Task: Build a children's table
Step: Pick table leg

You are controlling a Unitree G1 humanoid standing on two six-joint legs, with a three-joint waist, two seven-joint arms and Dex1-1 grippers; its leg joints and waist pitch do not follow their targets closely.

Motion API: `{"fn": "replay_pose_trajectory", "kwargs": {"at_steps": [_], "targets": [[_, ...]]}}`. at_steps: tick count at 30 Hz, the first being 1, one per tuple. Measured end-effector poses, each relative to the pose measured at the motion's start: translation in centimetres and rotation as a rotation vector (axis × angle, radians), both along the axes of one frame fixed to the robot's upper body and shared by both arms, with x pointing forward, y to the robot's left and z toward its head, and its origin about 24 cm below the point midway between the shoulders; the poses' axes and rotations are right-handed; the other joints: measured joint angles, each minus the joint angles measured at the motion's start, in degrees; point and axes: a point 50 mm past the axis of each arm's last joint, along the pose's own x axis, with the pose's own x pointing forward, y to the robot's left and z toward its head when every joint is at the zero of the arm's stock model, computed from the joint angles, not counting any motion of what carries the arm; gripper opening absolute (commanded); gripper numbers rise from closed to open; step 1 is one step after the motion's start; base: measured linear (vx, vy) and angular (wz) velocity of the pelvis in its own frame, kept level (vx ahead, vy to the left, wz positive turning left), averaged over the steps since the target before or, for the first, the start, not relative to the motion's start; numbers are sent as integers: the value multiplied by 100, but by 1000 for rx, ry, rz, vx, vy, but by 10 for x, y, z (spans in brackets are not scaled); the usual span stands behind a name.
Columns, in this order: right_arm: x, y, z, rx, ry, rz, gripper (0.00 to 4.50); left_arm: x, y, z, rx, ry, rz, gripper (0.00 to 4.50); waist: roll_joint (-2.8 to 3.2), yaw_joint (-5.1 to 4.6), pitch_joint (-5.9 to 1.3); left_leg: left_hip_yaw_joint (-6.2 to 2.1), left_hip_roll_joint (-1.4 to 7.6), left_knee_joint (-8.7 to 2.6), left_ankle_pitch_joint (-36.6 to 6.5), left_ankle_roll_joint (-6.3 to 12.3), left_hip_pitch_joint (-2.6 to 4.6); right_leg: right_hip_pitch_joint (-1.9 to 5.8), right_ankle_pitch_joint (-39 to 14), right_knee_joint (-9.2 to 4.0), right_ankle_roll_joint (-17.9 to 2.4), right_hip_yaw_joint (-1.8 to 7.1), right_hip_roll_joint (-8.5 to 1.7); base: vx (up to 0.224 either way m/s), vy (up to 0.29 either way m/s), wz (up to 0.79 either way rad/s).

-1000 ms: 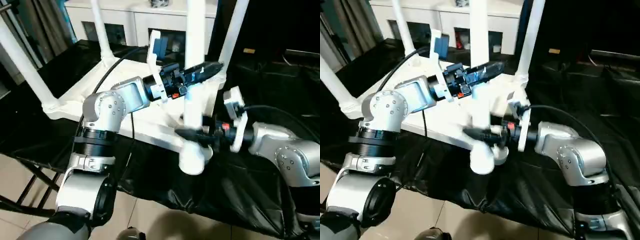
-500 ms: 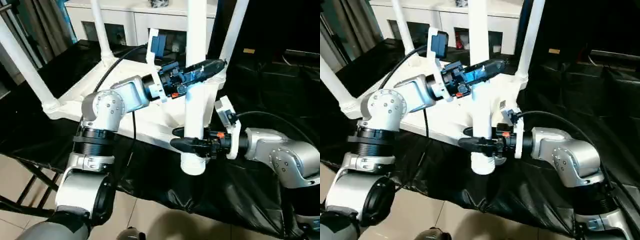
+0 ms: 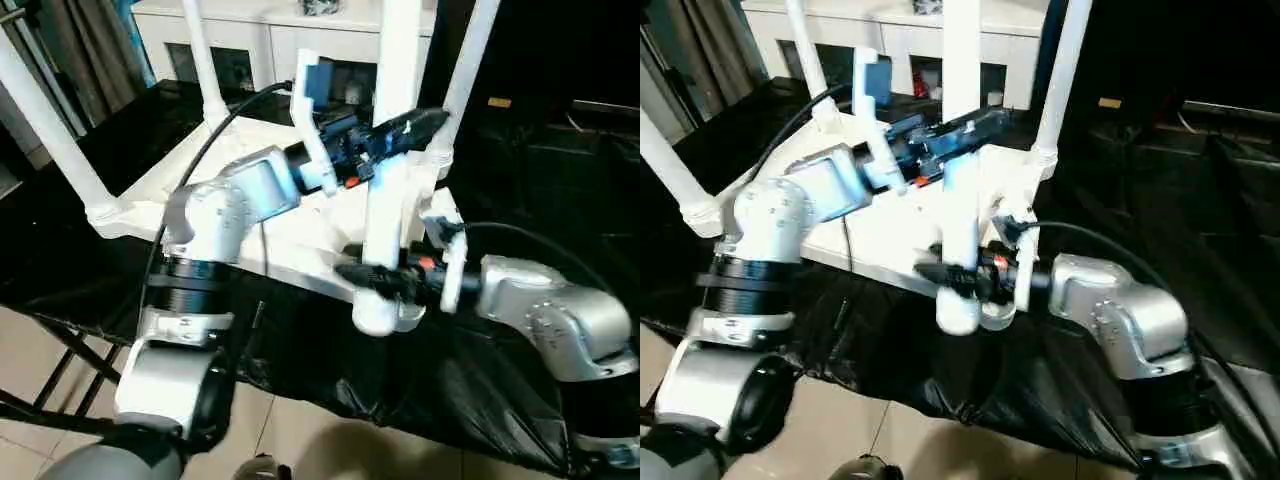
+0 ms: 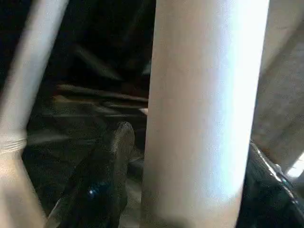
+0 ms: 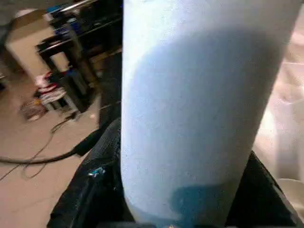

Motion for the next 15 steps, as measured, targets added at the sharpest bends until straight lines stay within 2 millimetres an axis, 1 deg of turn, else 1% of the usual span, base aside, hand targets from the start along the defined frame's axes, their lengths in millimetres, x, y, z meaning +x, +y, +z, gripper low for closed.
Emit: {"fn": "replay_pose_trajectory", "kwargs": {"at_steps": [3,6,9,11,15], "targets": [[3,1,-1,-29,-7,-67,191,-3,-5,-10,76,29,82,280,-1,-7,0,0,0,0,0,0,-1,0,0,-1,1,0,0,0,0,0],[5,4,-1,-57,-13,-132,191,-3,-6,-16,113,56,174,280,-2,-10,-1,0,0,0,0,0,0,0,0,-1,1,0,0,0,0,0],[7,7,-2,-81,-21,-213,191,-3,-12,-23,137,104,253,280,-3,-15,0,0,0,0,1,-1,0,0,0,-2,3,0,0,0,0,0],[9,11,-3,-91,-18,-260,191,-3,-14,-25,126,136,314,252,-4,-18,0,0,0,0,1,-2,-1,0,-2,-4,5,0,0,0,0,0],[9,17,-3,-95,-14,-299,191,-2,-15,-25,116,136,344,234,-4,-21,0,-1,0,-2,0,-2,-2,-1,-3,-5,7,0,1,0,0,0]]}}
